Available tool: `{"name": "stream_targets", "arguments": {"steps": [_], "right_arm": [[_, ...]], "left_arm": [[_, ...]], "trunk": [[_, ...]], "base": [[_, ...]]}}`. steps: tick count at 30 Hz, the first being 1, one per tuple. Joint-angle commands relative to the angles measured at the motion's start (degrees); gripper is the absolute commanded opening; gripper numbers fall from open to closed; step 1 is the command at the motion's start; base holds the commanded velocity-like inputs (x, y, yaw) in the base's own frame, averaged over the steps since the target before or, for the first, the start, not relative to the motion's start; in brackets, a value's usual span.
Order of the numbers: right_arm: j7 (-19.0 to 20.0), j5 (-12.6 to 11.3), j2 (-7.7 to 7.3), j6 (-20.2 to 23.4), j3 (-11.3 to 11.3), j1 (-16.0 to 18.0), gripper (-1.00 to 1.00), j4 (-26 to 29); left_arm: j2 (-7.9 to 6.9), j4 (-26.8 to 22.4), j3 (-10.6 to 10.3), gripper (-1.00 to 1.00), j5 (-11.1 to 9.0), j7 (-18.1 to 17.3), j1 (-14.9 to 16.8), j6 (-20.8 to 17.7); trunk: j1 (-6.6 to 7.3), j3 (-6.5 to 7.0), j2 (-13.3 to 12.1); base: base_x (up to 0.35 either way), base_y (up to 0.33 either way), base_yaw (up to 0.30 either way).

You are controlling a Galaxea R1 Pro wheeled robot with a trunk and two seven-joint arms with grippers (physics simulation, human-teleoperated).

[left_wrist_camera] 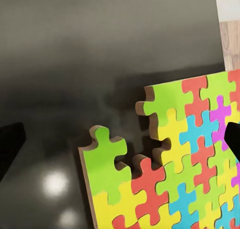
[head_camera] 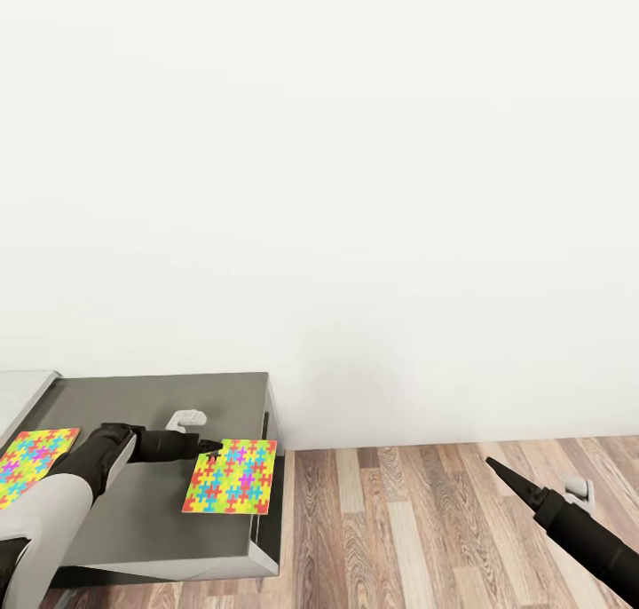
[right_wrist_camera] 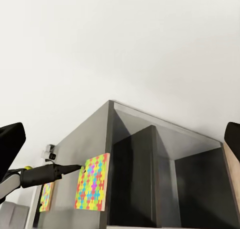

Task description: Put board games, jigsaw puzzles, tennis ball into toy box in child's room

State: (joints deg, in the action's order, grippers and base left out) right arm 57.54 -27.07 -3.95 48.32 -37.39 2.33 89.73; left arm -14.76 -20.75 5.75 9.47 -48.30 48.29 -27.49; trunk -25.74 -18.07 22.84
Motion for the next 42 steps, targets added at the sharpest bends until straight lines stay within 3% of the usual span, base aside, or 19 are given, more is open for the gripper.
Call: {"name": "stream_targets", "arguments": {"steps": [1, 16, 17, 24, 42], "right_arm": [[0.1, -0.1, 0.0, 0.3, -0.1, 0.0, 1.0, 0.0], [0.1, -0.1, 0.0, 0.3, -0.1, 0.0, 1.0, 0.0], [0.1, -0.1, 0.0, 0.3, -0.1, 0.0, 1.0, 0.0], [0.1, -0.1, 0.0, 0.3, -0.1, 0.0, 1.0, 0.0], [0.1, 0.0, 0.0, 0.3, -0.1, 0.0, 1.0, -0.3]], "left_arm": [[0.08, 0.3, 0.2, 1.0, 0.8, -0.4, 0.0, -0.5], [0.08, 1.4, 0.3, 1.0, -1.1, -2.5, -0.1, -0.6], [0.08, 5.1, 0.2, 1.0, 1.3, -5.1, -0.1, -0.6], [0.08, 5.2, 0.1, 1.0, 1.4, -6.8, -0.1, -0.6], [-0.08, 5.2, 0.1, 1.0, 1.4, -7.0, -0.1, -0.7]], "trunk": [[-0.04, -0.11, 0.1], [-0.04, -0.11, 0.1], [-0.04, -0.11, 0.1], [-0.04, -0.11, 0.1], [-0.04, -0.11, 0.1]], "base": [[0.0, 0.0, 0.0], [0.0, 0.0, 0.0], [0.0, 0.0, 0.0], [0.0, 0.0, 0.0], [0.0, 0.0, 0.0]]}}
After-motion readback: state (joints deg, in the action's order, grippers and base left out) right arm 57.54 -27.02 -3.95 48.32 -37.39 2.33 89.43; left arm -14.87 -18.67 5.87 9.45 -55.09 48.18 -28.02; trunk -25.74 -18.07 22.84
